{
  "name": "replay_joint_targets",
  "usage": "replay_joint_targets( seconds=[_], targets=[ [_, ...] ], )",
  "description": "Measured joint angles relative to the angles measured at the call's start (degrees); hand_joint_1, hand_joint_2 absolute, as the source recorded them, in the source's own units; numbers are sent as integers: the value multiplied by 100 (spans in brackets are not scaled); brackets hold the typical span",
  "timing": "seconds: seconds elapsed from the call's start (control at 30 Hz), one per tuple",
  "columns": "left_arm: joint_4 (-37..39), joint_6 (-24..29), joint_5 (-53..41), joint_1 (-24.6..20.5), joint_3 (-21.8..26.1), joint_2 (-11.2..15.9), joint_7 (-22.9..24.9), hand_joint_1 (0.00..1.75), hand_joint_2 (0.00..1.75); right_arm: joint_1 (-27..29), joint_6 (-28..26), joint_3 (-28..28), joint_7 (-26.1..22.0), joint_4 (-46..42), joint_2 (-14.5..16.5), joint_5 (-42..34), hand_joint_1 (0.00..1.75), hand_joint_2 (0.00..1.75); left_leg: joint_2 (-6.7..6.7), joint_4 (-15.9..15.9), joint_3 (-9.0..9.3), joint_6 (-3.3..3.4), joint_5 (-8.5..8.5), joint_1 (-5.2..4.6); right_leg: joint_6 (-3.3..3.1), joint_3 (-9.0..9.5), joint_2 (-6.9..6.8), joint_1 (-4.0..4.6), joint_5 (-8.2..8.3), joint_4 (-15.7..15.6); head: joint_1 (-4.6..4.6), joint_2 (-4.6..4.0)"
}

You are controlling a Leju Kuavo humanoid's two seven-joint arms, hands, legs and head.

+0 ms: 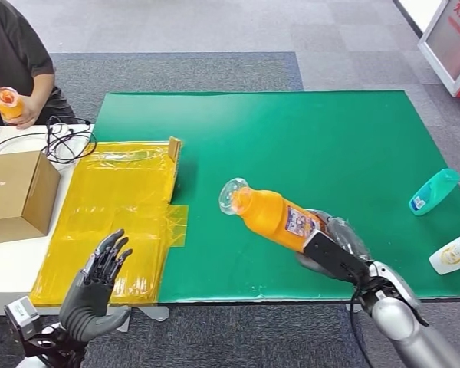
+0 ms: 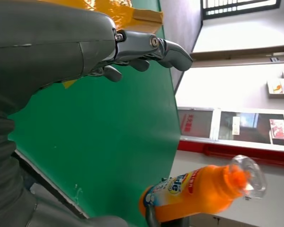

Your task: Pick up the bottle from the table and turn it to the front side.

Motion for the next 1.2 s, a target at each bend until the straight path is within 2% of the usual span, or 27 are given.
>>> replay_joint_targets(
  seconds=[0.2,0.37,0.57,0.8,1.03,1.2],
  targets=[
    [-149,182,24,-281,-457,110,114,0,175,33,315,23,-51,-20,652,-1014,175,175,0,0,1,-1,1,0,0,0,0,0,0,1,-2,0],
    [-174,73,327,-570,-726,172,311,0,175,83,421,83,-53,-20,972,-1306,175,175,0,0,1,-1,1,0,0,1,0,0,0,2,-2,0],
    [-175,-36,613,-706,-857,210,442,0,175,87,488,132,-51,-16,1129,-1458,175,175,0,0,1,-1,1,-1,0,0,0,0,0,1,0,0],
    [-30,-225,1740,-1125,-866,162,1154,0,175,89,549,271,14,12,1261,-1640,175,175,0,0,1,-3,3,0,0,0,0,0,1,1,-2,0],
    [96,61,2217,-1405,-901,75,1692,0,175,174,402,426,34,116,1345,-1637,175,175,0,0,1,-7,5,0,-1,0,0,0,1,1,-2,0],
    [162,104,2367,-1505,-982,49,1821,0,175,272,319,499,-30,142,1406,-1623,175,175,0,0,0,-7,5,0,0,-1,0,0,1,1,-2,0]
  ],
)
